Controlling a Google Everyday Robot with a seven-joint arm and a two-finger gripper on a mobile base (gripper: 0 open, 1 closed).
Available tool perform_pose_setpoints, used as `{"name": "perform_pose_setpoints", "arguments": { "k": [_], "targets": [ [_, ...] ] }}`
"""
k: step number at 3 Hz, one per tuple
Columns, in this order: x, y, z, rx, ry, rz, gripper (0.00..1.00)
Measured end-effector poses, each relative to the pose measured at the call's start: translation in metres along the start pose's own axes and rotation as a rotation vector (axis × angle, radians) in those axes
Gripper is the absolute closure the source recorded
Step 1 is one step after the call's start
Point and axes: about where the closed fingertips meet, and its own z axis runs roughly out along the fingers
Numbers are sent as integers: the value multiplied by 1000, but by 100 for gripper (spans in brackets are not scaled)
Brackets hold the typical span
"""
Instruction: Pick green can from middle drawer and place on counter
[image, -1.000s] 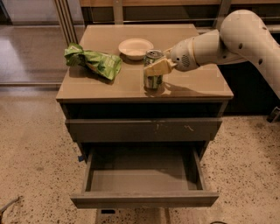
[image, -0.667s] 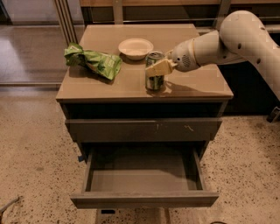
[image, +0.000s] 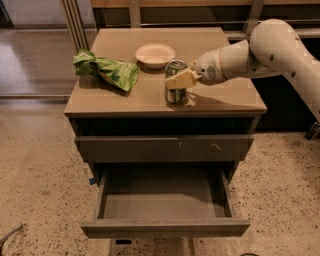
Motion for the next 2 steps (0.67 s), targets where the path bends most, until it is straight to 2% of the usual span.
{"name": "perform_pose_setpoints", "arguments": {
  "k": [2],
  "targets": [
    [0, 0, 0, 0, 0, 0, 53]
  ]
}}
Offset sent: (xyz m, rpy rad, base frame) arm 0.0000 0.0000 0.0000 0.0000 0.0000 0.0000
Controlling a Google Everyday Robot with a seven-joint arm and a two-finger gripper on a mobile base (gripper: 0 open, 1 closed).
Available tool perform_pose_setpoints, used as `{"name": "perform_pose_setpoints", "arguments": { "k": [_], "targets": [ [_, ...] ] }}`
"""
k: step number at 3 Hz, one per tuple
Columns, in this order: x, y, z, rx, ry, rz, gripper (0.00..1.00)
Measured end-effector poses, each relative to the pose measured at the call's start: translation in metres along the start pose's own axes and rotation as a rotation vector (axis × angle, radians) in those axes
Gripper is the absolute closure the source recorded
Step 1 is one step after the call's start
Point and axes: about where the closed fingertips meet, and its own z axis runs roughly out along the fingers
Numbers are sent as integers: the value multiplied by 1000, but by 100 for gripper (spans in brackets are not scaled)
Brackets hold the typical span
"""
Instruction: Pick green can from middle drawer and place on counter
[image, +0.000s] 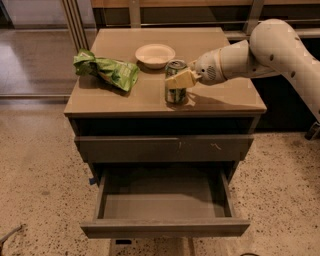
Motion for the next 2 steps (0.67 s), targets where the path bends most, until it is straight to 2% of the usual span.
{"name": "perform_pose_setpoints", "arguments": {
  "k": [1, 2],
  "targets": [
    [0, 0, 0, 0, 0, 0, 22],
    [0, 0, 0, 0, 0, 0, 0]
  ]
}}
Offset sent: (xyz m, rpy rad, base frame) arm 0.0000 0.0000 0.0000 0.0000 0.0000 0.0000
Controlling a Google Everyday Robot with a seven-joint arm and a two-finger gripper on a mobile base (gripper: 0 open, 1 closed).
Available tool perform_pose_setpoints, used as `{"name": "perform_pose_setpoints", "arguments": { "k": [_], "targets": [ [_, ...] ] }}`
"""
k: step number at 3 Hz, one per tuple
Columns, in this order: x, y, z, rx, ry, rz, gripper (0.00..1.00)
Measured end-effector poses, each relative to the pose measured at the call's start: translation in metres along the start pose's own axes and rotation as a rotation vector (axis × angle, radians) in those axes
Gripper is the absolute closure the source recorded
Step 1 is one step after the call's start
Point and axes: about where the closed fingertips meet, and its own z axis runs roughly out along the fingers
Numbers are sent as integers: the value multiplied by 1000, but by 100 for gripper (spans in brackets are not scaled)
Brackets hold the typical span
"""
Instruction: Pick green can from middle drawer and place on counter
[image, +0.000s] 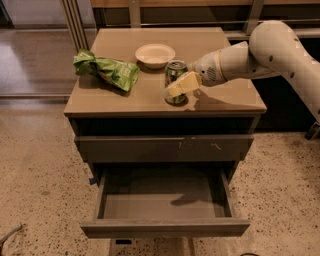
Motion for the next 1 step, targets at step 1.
{"name": "perform_pose_setpoints", "arguments": {
  "k": [1],
  "targets": [
    [0, 0, 0, 0, 0, 0, 0]
  ]
}}
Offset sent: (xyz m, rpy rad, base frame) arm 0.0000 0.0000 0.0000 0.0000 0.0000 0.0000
